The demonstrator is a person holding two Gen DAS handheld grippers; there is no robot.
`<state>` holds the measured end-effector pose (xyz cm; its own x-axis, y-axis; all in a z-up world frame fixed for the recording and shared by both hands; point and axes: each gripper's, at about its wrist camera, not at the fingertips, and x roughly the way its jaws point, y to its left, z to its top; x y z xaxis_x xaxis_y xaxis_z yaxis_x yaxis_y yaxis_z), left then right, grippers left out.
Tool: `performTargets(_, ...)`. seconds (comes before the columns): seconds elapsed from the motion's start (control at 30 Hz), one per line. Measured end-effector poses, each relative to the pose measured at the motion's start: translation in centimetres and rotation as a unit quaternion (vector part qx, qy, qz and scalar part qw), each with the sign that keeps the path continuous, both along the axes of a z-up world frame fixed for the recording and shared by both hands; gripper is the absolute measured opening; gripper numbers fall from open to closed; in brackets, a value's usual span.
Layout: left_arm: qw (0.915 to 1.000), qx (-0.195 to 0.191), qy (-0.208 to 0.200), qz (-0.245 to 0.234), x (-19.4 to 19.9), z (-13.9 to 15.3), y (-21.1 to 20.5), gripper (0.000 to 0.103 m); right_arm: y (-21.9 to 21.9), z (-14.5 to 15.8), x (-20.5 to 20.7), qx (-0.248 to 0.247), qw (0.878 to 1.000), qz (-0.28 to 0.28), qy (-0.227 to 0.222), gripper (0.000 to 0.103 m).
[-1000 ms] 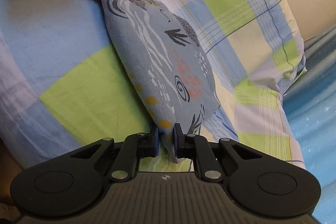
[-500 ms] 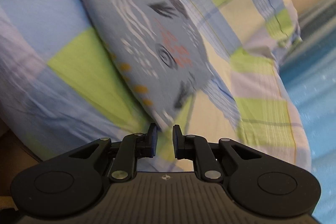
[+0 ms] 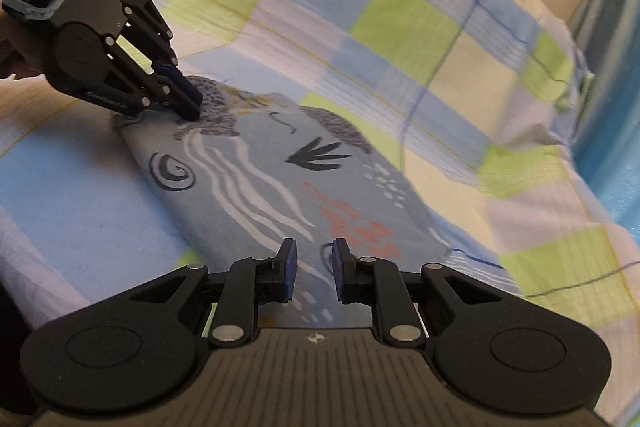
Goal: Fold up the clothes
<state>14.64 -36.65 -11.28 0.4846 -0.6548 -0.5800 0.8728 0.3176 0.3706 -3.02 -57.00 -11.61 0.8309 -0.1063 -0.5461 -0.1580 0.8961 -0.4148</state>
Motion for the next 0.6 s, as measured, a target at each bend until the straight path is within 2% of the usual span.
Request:
performTargets(0.13, 0.9996, -0.015, 0.021, 0.015, 1.2, -0.1, 1.6, 0.008, -3.4, -0.8, 0.7, 0.04, 0.998, -0.033, 0.021, 0.017)
performTargets(0.27, 0.9998, 0.005, 0.001, 0.019, 0.7, 0.4, 0.6, 0.008, -6.6, -0.1, 0.9, 0.051, 0.993, -0.11, 0.011, 0.017)
performTargets(0.33, 0.9996, 0.005, -0.012, 0.027, 0.5, 1.2, -0.3, 0.008, -7.5, 0.3, 0.6, 0.073, 0.989, -0.13, -0.01, 0.017)
performTargets(0.43, 0.9996, -0.006, -0.014, 0.024, 0.3, 2.6, -2.0, 0.008, -7.8, 0.0, 1.1, 0.099, 0.986, -0.132, -0.031, 0.017)
performTargets(0.53, 0.9998, -0.011, -0.007, 0.013, 0.2, 3.2, -5.0, 0.008, -6.7, -0.3, 3.2, 0.104, 0.988, -0.107, -0.027, 0.016)
performTargets(0.6, 0.9996, -0.011, 0.009, 0.023, 0.3, 2.8, -7.4, 0.008, -5.9, -0.5, 4.9, 0.101, 0.991, -0.089, -0.012, 0.016)
